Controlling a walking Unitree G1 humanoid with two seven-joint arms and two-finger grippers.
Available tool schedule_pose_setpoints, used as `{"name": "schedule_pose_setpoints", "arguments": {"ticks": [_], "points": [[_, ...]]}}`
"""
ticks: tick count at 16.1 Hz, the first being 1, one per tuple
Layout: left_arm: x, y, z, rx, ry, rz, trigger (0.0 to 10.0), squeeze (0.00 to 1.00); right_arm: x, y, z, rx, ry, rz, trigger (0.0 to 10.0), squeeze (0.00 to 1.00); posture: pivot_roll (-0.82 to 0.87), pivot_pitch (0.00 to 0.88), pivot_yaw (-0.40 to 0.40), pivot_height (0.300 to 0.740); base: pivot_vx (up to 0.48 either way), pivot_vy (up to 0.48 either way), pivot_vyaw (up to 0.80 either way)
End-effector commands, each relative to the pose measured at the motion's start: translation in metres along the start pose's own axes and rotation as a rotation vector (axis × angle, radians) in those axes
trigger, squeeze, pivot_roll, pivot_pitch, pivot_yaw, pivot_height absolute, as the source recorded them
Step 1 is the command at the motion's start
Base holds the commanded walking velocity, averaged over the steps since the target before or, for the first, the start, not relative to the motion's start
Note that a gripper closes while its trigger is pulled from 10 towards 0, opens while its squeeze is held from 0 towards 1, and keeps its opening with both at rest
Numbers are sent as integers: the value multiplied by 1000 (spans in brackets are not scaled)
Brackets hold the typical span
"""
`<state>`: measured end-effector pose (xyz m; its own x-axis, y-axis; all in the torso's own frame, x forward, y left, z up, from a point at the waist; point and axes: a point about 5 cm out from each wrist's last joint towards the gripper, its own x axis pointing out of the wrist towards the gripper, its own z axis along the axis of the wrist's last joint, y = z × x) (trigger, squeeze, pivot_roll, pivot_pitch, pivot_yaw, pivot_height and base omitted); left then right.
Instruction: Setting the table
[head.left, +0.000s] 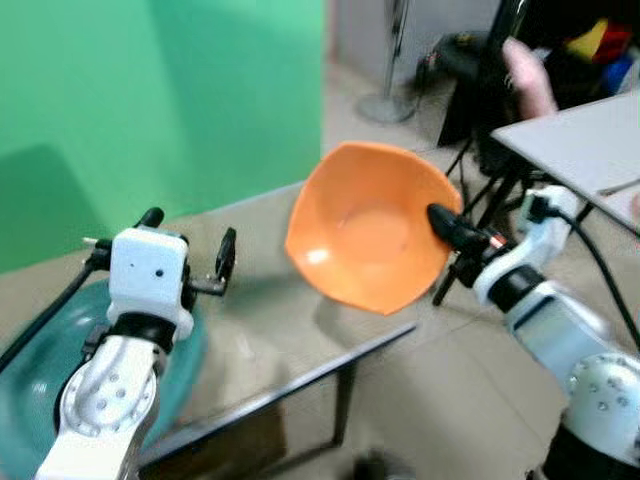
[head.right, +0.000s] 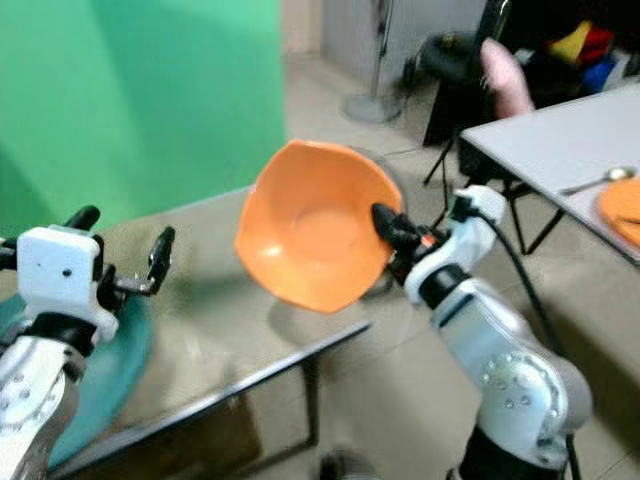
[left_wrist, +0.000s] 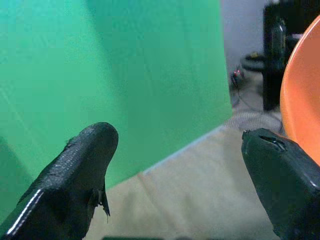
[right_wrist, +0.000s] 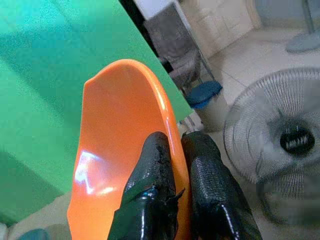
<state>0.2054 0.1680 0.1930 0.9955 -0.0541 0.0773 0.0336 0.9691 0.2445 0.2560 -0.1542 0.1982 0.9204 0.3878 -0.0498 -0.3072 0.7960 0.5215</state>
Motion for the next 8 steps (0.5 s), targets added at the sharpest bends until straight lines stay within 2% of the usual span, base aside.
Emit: {"name": "schedule_pose_setpoints", "arguments": {"ticks": [1,3,6,8], "points": [[1,-1,-2,5,15,1,10000,0,-3,3,5,-20,-41,0,10000,0,-68,0,7,740,0,0,-800],[1,-1,-2,-14,14,25,10000,0,-2,3,5,-33,-53,-12,10000,0,-68,0,4,740,0,0,-800],[2,3,-2,-1,3,50,10000,0,-1,1,6,-57,-63,-38,10000,0,-70,0,3,740,0,0,-800],[4,3,-2,-7,-14,56,10000,0,0,-5,9,-78,-86,-102,10000,0,-76,0,3,740,0,0,-800]]}}
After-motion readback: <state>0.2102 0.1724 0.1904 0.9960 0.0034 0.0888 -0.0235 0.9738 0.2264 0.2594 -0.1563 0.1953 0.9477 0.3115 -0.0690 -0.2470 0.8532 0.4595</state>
